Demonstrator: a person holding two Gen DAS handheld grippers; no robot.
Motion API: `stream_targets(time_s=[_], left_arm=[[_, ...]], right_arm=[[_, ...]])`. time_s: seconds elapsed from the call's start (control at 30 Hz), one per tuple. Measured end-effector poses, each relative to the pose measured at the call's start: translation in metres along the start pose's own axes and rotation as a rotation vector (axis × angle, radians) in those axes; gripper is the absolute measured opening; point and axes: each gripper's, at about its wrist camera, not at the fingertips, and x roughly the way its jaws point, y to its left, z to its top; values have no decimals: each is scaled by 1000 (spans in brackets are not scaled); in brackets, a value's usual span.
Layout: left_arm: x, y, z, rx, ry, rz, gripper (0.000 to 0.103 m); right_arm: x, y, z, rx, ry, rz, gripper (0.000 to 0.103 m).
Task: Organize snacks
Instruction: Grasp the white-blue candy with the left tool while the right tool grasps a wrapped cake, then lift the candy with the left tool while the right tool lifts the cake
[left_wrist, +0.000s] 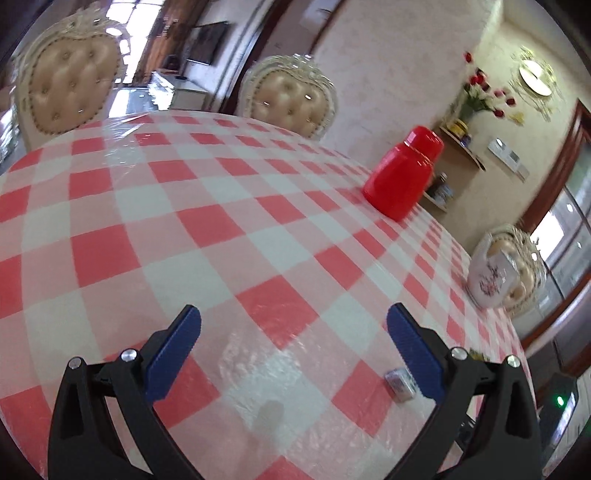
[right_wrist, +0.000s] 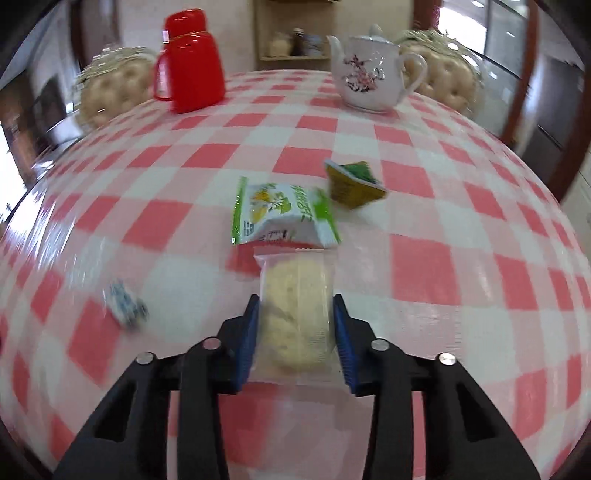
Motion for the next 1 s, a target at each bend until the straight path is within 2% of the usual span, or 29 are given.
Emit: stream_targets(time_s=[0.1, 0.2, 0.37, 0.47, 0.57, 0.63, 0.7, 0.8, 0.87, 0.9, 0.93, 1.0], left_arm=[[8, -6, -4, 20, 55, -35, 101], [19, -20, -11, 72, 162, -75, 101], [22, -56, -31, 227, 235, -87, 101], [18, -74, -42, 270, 218, -52, 101], [30, -99, -49, 321, 214, 42, 101], [45, -110, -52, 328, 231, 91, 101], [64, -119, -55, 319, 271, 113, 101], [80, -129, -58, 320, 285, 142, 99], [81, -141, -62, 404, 296, 116, 79], [76, -143, -65, 446, 293, 113, 53], [71, -142, -67, 461, 298, 99, 36], [64, -138, -68, 460, 332, 19, 36]], right_arm=[[-18, -23, -16, -13, -31, 68, 34], [-41, -43, -31, 8, -71, 125, 34], [-69, -68, -49, 103, -165, 213, 34], [-80, -79, -42, 139, -216, 229, 34], [-83, -86, -39, 175, -218, 261, 34], [-84, -89, -39, 185, -210, 279, 34], [-84, -94, -40, 209, -204, 297, 34], [-84, -101, -39, 240, -202, 321, 34], [-87, -105, -39, 255, -208, 330, 34], [-89, -105, -39, 253, -215, 333, 34], [-91, -105, -39, 249, -219, 333, 34], [-94, -104, -39, 242, -225, 336, 34]])
